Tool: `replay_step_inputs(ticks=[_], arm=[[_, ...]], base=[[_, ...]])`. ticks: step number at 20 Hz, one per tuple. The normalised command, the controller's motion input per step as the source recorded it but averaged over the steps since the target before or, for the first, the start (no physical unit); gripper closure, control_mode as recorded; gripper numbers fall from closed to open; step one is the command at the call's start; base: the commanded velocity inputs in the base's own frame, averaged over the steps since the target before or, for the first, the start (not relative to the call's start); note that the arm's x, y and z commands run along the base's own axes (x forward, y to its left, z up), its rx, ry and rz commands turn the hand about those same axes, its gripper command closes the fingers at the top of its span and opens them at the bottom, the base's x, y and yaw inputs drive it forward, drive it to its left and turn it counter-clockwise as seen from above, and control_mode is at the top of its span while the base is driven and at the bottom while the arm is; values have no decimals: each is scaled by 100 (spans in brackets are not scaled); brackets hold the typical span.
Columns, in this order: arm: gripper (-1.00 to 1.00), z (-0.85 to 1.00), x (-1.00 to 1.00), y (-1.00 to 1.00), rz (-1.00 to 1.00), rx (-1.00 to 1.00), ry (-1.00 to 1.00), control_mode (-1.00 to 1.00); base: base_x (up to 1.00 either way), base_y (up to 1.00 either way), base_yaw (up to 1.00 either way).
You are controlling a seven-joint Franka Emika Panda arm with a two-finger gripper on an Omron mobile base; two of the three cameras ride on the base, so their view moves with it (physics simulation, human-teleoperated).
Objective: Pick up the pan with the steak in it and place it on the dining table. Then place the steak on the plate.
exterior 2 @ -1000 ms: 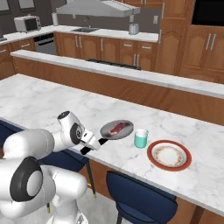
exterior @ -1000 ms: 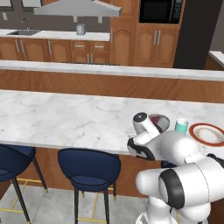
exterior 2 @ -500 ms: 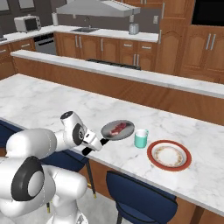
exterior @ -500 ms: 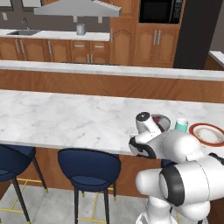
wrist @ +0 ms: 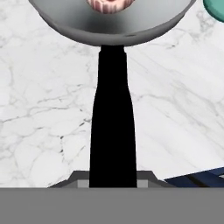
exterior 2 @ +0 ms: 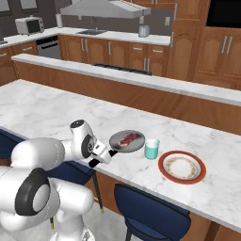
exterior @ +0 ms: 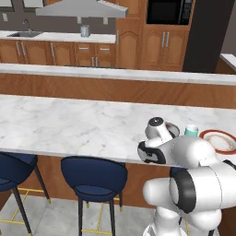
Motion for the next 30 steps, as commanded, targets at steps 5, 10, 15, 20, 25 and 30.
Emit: replay_step_inputs(ticks=[5,10,15,20,25,30], arm=[[100,-1,0,0,0,1,0,-100],[-100,0,0,0,0,0,0,-100],[-100,18,-2,0,0,1,-3,-100],[-100,30,0,0,-2,1,-4,-100],[-100,41,-8,0,-1,5,-5,-100],[-100,37,-23,-4,0,7,-10,-100]], base=[[0,0,0],[0,0,0],[0,0,0],[0,0,0],[0,0,0],[0,0,0]])
